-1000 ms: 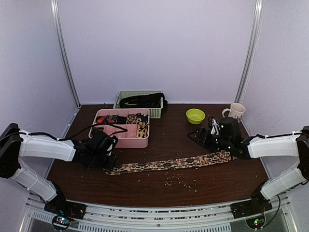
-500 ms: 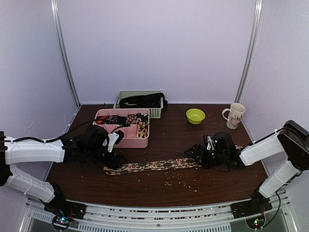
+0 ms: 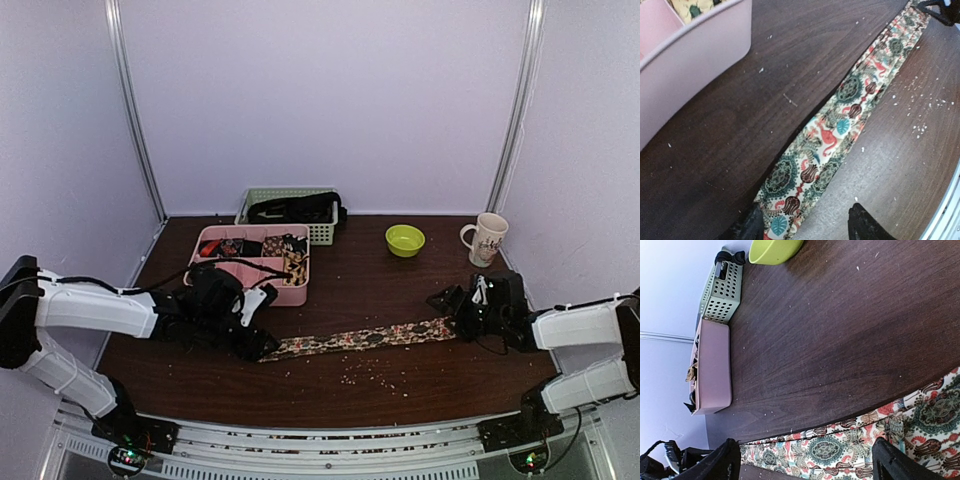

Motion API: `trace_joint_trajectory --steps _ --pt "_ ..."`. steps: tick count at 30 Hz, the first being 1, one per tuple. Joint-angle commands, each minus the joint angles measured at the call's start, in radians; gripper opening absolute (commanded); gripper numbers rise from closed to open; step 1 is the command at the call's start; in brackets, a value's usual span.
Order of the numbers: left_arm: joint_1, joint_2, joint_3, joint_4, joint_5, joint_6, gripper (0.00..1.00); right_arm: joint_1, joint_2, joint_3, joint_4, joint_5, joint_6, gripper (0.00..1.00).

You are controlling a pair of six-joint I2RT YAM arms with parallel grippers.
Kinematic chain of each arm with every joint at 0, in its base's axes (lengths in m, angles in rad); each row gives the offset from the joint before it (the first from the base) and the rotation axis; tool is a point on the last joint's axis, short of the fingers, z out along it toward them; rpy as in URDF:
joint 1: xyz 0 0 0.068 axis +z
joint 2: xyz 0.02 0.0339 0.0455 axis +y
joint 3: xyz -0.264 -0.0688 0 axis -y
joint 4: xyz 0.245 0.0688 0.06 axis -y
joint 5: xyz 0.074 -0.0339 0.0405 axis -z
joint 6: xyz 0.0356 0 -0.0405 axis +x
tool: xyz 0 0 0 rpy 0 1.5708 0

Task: Roll the ties
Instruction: Move the tie to the center of the board, then adjust the tie at the center of the board.

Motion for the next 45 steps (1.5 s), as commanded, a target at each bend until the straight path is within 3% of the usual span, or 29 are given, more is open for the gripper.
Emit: trace_joint_trajectory --steps 1,4,7,14,21,31,33,35,37,40,45 --pt "-0.001 0.083 0.034 -0.007 -0.033 0.022 0.50 -0.009 -0.077 0.029 -0.140 0.050 -0.074 0.91" --pt "-0.001 0.078 0.003 -0.022 -0.085 0.000 0.36 -0.006 -0.103 0.034 -0.120 0.020 -0.081 0.90" --pt "0.004 0.045 -0.046 -0.030 -0.146 -0.024 0.30 0.004 -0.094 0.049 -0.114 -0.019 -0.089 0.89" --pt "0.014 0.199 -0.002 -0.003 -0.141 0.011 0.23 0.040 -0.042 0.057 -0.010 -0.068 -0.076 0.88" --pt "0.043 0.321 0.049 0.117 -0.110 0.029 0.19 0.041 -0.061 0.113 -0.060 -0.073 -0.133 0.87" --pt "0.178 0.039 -0.087 0.068 -0.031 0.065 0.21 0.168 0.014 0.200 -0.078 -0.067 -0.174 0.82" --pt "0.180 0.001 -0.087 0.049 -0.002 0.063 0.28 0.212 0.042 0.220 -0.061 -0.056 -0.170 0.82" --pt "0.181 -0.048 -0.100 0.060 0.006 0.033 0.46 0.259 0.072 0.245 -0.044 -0.049 -0.169 0.81" --pt "0.181 -0.105 -0.122 0.085 0.065 0.027 0.59 0.300 0.103 0.270 -0.035 -0.050 -0.175 0.80" --pt "0.163 -0.170 -0.120 0.099 0.191 0.127 0.81 0.336 0.143 0.305 -0.045 -0.060 -0.196 0.79" --pt "0.118 -0.085 -0.034 0.045 0.177 0.291 0.96 0.332 0.144 0.326 -0.055 -0.077 -0.217 0.78"
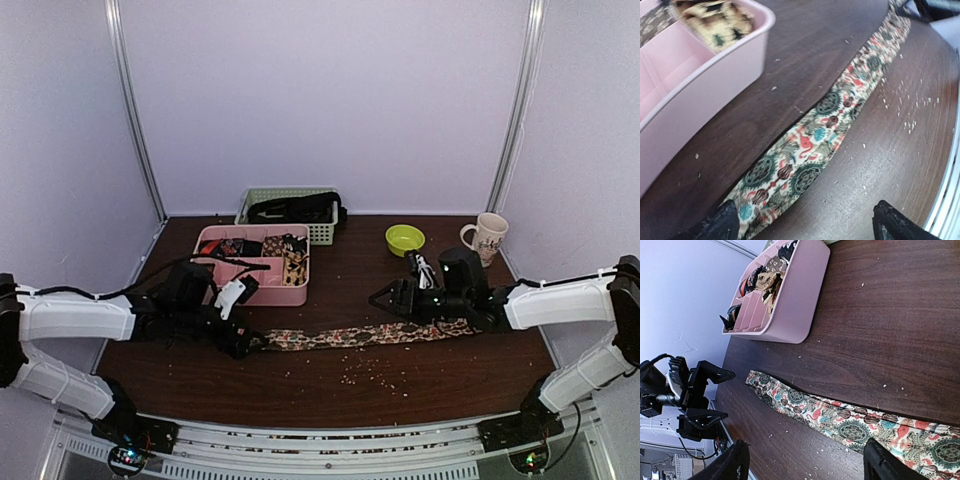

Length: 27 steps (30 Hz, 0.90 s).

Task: Roll the ties
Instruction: Adjust the tie at the center of the board.

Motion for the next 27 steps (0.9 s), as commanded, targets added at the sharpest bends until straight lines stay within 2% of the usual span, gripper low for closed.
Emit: trace_joint_trajectory --steps 1,6,10,19,23,27 --pt "-0.039 0.096 0.096 -0.037 0.034 0.207 0.96 -0.009 -0.017 0.035 -0.001 -0.005 -0.045 0.78" --pt "-0.047 0.219 0.187 -0.092 0.017 0.365 0.96 -0.042 -0.055 0.038 -0.037 -0.012 -0.072 0.79" --pt "-0.046 0.296 0.227 -0.064 0.072 0.453 0.93 -0.087 -0.061 0.020 -0.043 -0.040 -0.078 0.79" --pt "-0.047 0.502 0.330 -0.098 0.077 0.538 0.87 -0.277 -0.057 -0.069 -0.065 -0.099 -0.045 0.78" --pt "-0.048 0.529 0.335 -0.083 0.041 0.550 0.75 -0.317 -0.061 -0.086 -0.065 -0.111 -0.046 0.78" --pt "-0.056 0.536 0.320 -0.033 -0.022 0.550 0.52 -0.357 -0.060 -0.097 -0.092 -0.094 -0.056 0.77"
